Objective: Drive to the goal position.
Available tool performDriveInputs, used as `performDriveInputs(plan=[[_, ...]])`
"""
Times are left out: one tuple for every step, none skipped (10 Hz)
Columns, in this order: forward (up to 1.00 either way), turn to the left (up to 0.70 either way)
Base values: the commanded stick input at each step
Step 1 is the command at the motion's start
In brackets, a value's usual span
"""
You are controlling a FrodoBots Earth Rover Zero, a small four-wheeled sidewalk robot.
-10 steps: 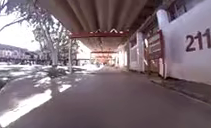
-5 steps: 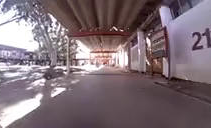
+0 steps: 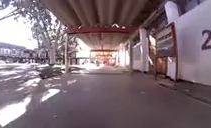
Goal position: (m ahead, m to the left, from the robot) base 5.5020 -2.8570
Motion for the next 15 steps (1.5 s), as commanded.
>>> performDriveInputs(plan=[[0.70, 0.00], [0.70, 0.00], [0.70, 0.00], [0.70, 0.00], [0.70, 0.00], [0.70, 0.00], [0.70, 0.00], [0.70, 0.00], [0.70, 0.00], [0.70, 0.00], [0.70, 0.00], [0.70, 0.00], [0.70, 0.00], [0.70, 0.00], [0.70, 0.00]])
